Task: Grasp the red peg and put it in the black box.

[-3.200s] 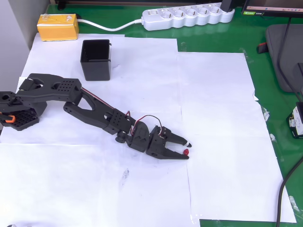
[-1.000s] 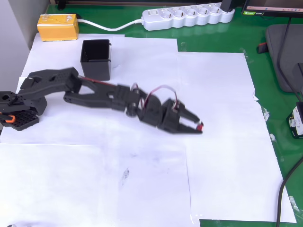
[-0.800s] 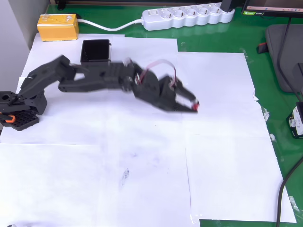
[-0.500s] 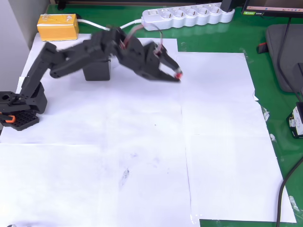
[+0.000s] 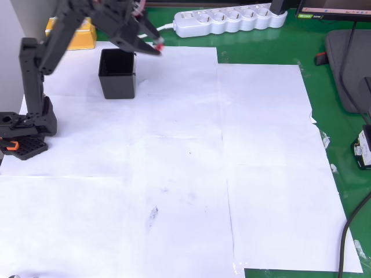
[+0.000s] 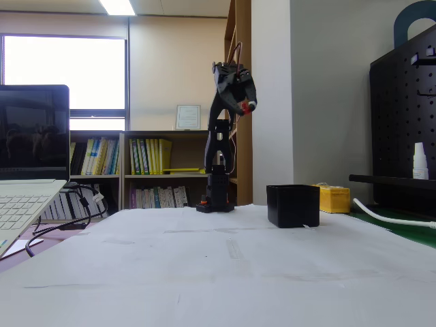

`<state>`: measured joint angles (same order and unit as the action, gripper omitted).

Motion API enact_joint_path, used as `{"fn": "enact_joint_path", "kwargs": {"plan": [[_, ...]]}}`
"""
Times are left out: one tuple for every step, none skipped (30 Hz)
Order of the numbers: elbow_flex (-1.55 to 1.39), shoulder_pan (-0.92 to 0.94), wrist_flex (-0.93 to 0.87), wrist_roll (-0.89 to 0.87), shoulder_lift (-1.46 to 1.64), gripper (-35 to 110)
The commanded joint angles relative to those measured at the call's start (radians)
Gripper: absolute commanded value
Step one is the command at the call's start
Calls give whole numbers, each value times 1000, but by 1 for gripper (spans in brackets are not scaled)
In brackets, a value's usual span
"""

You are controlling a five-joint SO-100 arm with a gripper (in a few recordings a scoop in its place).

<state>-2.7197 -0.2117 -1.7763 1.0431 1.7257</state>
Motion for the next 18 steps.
{"fn": "enact_joint_path", "kwargs": {"plan": [[66,-84,-91,-44,-135,0],[118,-106,-91,-66,-153,0],[170,-127,-91,-83,-169,0],[219,-146,-91,-100,-181,0],[270,-164,-86,-118,-193,0],[324,-183,-81,-132,-204,0],[380,-199,-74,-146,-215,0],[437,-216,-64,-160,-224,0],[492,-232,-55,-169,-230,0],[545,-247,-43,-184,-238,0],[589,-262,-31,-198,-241,0],[626,-279,-25,-206,-241,0],[652,-295,-25,-216,-241,0],[667,-307,-26,-225,-236,0],[680,-321,-25,-236,-230,0],[684,-333,-23,-244,-225,0],[687,-345,-23,-250,-222,0],[690,-360,-20,-258,-219,0]]}}
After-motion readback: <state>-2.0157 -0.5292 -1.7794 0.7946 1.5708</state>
